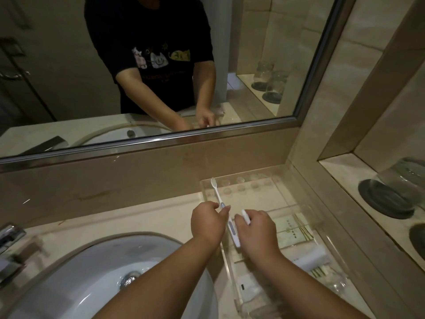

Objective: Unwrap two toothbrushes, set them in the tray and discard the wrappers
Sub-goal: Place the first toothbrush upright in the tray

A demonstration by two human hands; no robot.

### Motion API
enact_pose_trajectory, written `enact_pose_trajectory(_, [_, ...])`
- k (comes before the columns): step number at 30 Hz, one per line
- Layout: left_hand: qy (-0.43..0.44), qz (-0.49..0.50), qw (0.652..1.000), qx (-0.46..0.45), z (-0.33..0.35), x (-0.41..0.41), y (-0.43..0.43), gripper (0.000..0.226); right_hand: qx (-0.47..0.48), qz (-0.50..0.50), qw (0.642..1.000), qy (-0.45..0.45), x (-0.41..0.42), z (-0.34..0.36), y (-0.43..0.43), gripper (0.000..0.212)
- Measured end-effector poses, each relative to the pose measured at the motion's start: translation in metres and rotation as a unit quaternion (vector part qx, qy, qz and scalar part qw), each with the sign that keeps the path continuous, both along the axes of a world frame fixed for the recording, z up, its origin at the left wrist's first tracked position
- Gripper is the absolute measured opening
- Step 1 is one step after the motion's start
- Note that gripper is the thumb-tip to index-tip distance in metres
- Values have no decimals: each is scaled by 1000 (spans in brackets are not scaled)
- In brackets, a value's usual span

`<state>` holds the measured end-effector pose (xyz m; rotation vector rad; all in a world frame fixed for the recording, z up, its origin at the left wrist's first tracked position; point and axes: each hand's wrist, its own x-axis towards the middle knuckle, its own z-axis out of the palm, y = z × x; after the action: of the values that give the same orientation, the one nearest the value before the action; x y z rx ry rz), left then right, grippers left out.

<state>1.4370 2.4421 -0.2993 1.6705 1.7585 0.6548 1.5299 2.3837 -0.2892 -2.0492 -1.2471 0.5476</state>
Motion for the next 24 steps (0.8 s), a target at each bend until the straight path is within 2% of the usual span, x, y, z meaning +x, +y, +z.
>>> enact_pose_trajectory(4, [-16,-26,999,37,1,-11,-11,27,-36,22,997,65,24,7,5,27])
enact_pose_trajectory(6, [12,-68,996,53,-3,-17,-19,36,-46,23,996,73,28,10,7,29])
enact_pose_trajectory(9, [84,-105,989,67,-7,-21,-26,48,-29,-23,998,44,24,10,13,30])
enact_pose_trajectory(15, [171,-163,972,3,-16,-20,-29,66,-74,-74,994,-20,7,-5,21,21])
enact_pose_trajectory(20, [160,-173,972,-22,-22,-21,-26,63,-61,-93,993,-37,-1,-11,22,20])
enact_pose_trajectory(24, [146,-161,976,-21,-23,-21,-27,61,-53,-88,994,-38,-1,-15,21,30])
